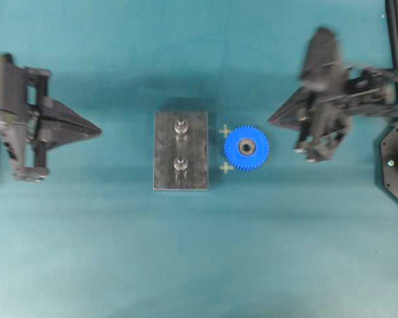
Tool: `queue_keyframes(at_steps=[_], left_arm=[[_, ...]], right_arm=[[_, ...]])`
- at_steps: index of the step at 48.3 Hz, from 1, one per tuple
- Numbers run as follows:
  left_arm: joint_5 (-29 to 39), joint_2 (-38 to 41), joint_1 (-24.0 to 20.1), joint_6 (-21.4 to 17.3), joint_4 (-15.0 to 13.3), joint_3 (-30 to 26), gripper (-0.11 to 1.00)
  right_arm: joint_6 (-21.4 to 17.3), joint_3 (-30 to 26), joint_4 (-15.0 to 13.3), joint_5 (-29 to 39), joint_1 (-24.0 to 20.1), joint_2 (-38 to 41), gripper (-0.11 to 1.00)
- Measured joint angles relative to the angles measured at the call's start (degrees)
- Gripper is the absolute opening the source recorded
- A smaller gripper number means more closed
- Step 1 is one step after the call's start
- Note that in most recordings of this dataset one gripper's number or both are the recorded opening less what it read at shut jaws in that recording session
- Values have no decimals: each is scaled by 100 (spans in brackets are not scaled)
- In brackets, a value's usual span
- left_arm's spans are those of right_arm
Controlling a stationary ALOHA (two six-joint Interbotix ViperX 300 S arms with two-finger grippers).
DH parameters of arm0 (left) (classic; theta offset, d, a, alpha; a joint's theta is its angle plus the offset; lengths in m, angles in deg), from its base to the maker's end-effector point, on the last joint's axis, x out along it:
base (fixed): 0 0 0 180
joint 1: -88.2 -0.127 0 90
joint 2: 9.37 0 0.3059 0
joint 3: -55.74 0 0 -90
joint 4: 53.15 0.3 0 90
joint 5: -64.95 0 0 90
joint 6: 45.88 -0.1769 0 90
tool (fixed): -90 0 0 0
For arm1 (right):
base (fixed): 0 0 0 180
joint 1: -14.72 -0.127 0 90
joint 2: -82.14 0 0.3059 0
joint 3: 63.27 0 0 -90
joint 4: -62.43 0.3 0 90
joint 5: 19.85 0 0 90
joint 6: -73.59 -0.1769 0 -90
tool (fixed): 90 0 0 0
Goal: Fit the large gear onto the shaft.
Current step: 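Move the right gripper over the blue gear beside the metal plate, then lower the right gripper and pinch the blue gear's hub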
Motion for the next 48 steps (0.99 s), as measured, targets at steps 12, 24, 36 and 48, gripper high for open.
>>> queue_keyframes(at_steps=[12, 24, 36, 48], left_arm=[[0, 563, 0, -105, 9, -141, 0], [0, 721, 0, -475, 18, -237, 0], [-9, 721, 0, -475, 9, -237, 0], [-26, 729, 0, -475, 9, -237, 0]], right_arm=[[-9, -325, -70, 141, 35, 1046, 1], [202, -721, -193, 483, 44, 1811, 9], [281, -967, -229, 580, 44, 2180, 78], [308, -1020, -290, 598, 35, 2373, 82]])
